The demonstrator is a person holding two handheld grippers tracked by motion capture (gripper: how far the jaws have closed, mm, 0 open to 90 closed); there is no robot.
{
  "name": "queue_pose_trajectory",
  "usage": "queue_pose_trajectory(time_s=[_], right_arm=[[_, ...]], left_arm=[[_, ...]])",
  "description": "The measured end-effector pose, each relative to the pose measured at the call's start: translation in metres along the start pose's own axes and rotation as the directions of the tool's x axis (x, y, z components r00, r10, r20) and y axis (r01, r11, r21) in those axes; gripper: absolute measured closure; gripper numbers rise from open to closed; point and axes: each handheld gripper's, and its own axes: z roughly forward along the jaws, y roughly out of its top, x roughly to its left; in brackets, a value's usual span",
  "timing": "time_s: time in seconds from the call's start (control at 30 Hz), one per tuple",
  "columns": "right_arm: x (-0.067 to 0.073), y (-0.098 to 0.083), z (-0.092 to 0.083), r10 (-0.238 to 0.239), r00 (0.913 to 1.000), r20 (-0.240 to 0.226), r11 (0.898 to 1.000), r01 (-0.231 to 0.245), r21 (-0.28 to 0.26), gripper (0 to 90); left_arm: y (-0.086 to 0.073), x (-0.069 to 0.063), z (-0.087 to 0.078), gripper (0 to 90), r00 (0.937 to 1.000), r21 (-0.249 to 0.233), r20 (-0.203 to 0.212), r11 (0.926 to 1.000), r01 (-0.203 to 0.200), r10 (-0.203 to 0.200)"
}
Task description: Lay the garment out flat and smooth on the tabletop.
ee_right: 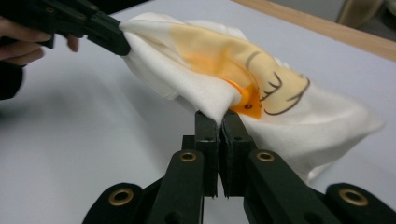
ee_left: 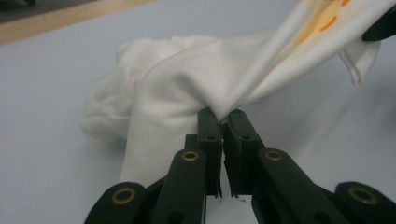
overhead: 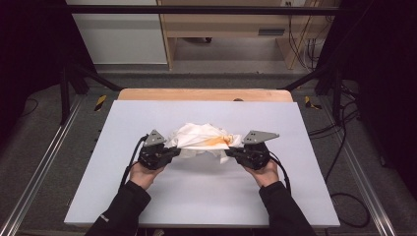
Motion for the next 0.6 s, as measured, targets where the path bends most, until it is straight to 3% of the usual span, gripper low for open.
queue_pose_trajectory(time_s=[0.1,0.2,0.23,0.27,0.3,0.33,0.37,0.4,0.43,0.5,0.6], right_arm=[[0.008,0.008,-0.013,-0.014,0.9994,-0.033,1.0,0.014,0.0,87.8],[0.012,0.014,-0.018,0.0,0.9974,-0.072,1.0,0.001,0.012,87.4],[0.012,0.014,-0.018,0.0,0.9974,-0.072,1.0,0.001,0.012,87.4],[0.007,0.009,-0.006,0.031,0.9974,-0.065,0.997,-0.027,0.069,87.2],[0.007,0.009,-0.006,0.031,0.9974,-0.065,0.997,-0.027,0.069,87.2],[0.0,0.0,0.01,0.08,0.9953,-0.055,0.988,-0.072,0.135,87.2],[-0.003,-0.006,0.018,0.099,0.994,-0.046,0.983,-0.091,0.161,87.2],[-0.006,-0.012,0.027,0.112,0.9932,-0.032,0.977,-0.104,0.186,87.2],[-0.006,-0.012,0.027,0.112,0.9932,-0.032,0.977,-0.104,0.186,87.2],[-0.012,-0.029,0.047,0.134,0.9908,0.014,0.965,-0.134,0.226,86.9],[-0.013,-0.037,0.055,0.136,0.99,0.038,0.965,-0.141,0.22,85.1]], left_arm=[[0.005,-0.005,-0.014,84.4,0.9991,0.017,0.033,0.9995,-0.028,0.028],[0.007,-0.004,-0.02,83.5,0.997,0.077,0.069,0.9962,-0.041,0.036],[0.004,-0.002,-0.017,83.5,0.9963,0.109,0.085,0.9937,-0.027,0.018],[-0.004,0.004,-0.007,80.4,0.997,0.148,0.077,0.989,-0.004,-0.008],[-0.004,0.004,-0.007,79.6,0.997,0.148,0.077,0.989,-0.004,-0.008],[-0.016,0.01,0.006,77.6,0.9974,0.158,0.055,0.9867,0.037,-0.046],[-0.021,0.014,0.011,76.4,0.9971,0.166,0.045,0.9847,0.054,-0.062],[-0.021,0.014,0.011,75.3,0.9971,0.166,0.045,0.9847,0.054,-0.062],[-0.026,0.016,0.016,75.3,0.996,0.166,0.032,0.9831,0.076,-0.083],[-0.037,0.02,0.02,66.4,0.9913,0.135,0.018,0.9827,0.127,-0.131],[-0.039,0.014,0.014,60.4,0.9922,0.092,0.003,0.988,0.123,-0.124]])
